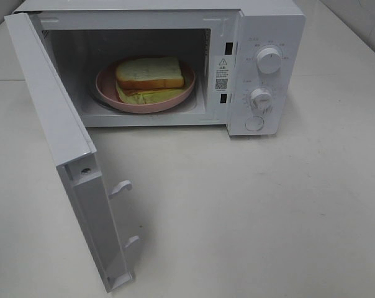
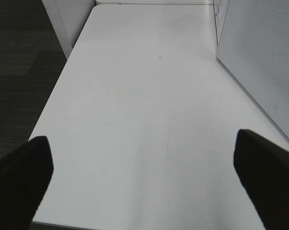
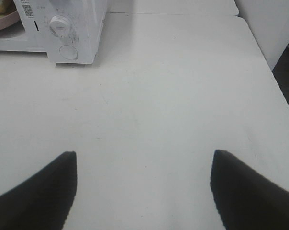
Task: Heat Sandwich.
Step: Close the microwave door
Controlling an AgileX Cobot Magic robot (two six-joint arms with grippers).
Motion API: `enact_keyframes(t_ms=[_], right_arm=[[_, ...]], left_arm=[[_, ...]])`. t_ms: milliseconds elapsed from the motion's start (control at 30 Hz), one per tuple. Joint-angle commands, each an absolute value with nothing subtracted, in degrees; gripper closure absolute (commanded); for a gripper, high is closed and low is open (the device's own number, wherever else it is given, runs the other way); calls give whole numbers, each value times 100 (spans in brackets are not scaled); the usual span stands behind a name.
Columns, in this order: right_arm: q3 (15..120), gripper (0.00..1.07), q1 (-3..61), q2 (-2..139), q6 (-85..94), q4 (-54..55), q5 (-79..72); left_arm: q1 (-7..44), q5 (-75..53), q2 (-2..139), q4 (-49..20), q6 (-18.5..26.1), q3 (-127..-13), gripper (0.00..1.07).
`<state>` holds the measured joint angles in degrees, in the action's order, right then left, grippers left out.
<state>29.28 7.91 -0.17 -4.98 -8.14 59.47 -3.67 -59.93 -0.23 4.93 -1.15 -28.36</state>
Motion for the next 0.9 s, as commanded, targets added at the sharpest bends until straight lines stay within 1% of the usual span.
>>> enact_keyframes(t_ms=[33,567,900], right_arm=[[2905,33,756,-178,-464,-814,5884],[2905,33,756,-178,-464,-814,5884],[2905,33,756,-178,-464,-814,5884]], left_arm=[[-390,-5930,-189,498,-109,-2819,9],[-390,-5930,-189,487,-109,-2819,9],[-390,-5913,-189,613,-143,-2819,9]])
